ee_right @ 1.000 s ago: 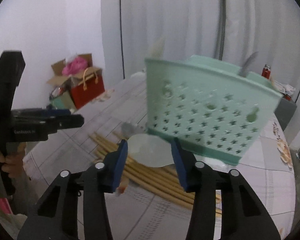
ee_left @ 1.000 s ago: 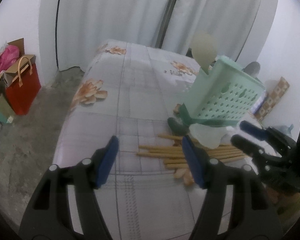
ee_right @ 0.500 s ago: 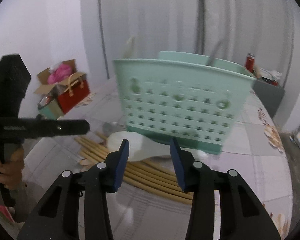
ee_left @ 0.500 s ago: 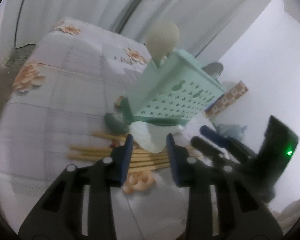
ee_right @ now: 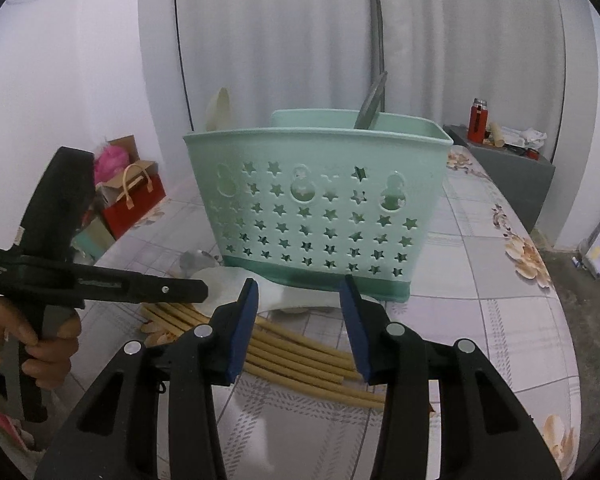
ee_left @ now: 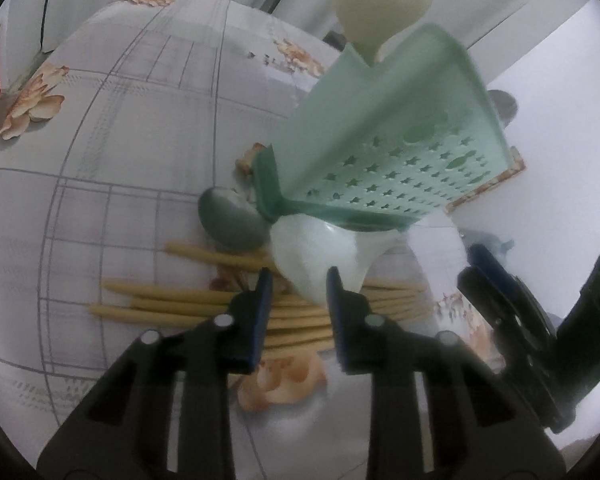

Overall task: Organize utensils
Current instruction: 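Grasp the white rice paddle beside the basket with the left gripper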

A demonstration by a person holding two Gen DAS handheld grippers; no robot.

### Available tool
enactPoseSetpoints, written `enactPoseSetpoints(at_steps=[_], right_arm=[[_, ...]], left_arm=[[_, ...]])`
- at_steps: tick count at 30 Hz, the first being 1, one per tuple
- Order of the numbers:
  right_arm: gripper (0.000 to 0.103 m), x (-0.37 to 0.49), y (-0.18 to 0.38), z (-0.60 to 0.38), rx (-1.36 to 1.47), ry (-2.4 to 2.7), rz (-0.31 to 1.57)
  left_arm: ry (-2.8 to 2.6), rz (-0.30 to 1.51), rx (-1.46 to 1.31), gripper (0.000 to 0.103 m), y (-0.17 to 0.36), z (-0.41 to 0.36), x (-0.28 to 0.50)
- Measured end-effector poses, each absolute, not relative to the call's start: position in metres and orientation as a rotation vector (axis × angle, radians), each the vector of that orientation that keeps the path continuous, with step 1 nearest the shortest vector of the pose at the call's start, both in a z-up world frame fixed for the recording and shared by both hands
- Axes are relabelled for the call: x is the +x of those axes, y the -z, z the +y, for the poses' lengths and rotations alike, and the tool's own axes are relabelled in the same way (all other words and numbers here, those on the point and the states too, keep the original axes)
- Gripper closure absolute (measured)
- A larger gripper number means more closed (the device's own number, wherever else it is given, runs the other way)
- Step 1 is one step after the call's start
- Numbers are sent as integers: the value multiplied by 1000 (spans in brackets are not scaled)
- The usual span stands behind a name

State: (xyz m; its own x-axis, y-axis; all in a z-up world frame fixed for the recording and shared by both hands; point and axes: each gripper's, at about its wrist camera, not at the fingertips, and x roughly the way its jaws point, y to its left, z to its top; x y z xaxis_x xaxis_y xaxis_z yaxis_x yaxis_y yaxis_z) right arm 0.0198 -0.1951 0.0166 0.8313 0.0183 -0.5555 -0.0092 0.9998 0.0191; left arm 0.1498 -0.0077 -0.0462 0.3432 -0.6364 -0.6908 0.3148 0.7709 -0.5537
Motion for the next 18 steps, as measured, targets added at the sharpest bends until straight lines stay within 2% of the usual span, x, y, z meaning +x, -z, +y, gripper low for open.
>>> enactPoseSetpoints(at_steps=[18], right_arm=[[61, 11, -12, -226, 100, -4, 547]], left_arm=[[570, 1062, -421, 99, 43, -9, 152]])
